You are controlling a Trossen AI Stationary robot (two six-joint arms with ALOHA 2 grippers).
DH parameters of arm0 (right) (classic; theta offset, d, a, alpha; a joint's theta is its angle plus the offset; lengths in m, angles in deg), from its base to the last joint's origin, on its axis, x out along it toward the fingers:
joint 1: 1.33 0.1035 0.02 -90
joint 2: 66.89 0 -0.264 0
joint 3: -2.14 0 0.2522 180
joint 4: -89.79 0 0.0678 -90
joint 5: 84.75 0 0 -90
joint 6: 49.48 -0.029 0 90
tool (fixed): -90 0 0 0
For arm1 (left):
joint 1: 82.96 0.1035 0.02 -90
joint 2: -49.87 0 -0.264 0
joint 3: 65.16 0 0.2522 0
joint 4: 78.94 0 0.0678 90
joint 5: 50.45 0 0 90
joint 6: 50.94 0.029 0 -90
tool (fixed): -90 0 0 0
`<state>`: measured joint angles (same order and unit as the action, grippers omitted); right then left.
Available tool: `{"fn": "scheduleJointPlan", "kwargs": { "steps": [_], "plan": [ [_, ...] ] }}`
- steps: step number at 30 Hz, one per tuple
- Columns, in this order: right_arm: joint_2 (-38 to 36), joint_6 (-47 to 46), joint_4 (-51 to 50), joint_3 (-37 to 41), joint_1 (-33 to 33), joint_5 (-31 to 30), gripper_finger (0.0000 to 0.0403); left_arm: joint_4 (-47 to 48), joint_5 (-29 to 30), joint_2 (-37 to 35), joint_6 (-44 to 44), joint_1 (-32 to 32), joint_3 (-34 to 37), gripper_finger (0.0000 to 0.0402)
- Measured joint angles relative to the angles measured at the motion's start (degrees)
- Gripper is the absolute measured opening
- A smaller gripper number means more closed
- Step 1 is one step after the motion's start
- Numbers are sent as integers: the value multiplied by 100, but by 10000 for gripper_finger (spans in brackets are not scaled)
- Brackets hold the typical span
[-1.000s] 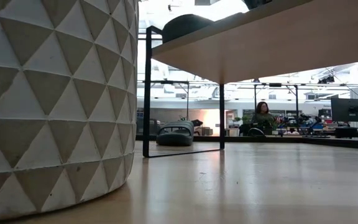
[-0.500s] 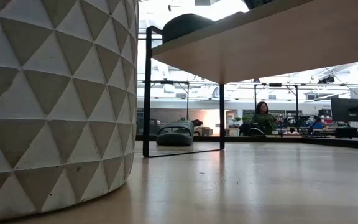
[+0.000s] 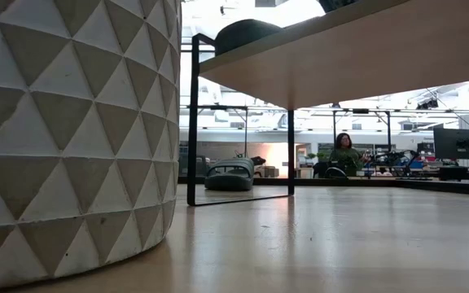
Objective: Pick and place slides into the shelf
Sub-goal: Put the left black slides on the shelf
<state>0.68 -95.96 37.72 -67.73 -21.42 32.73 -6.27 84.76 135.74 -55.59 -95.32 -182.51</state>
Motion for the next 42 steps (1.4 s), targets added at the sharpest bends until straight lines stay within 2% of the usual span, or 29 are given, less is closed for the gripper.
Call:
{"fn": "scheduleJointPlan", "kwargs": {
  "steps": [13,17,22,35,42],
  "plan": [
    [0,42,-2,0,0,239,119,1,0,0,14,-2,0,117],
    [-2,95,-46,0,0,-172,140,0,0,0,11,-2,0,117],
    [-2,152,-48,0,0,-353,158,0,-57,0,7,-2,0,117],
    [-17,308,-199,0,-37,-835,161,0,-66,0,3,-2,0,117],
    [-143,495,-944,0,-220,-1396,161,2,-82,0,0,-2,2,117]
  ]
}}
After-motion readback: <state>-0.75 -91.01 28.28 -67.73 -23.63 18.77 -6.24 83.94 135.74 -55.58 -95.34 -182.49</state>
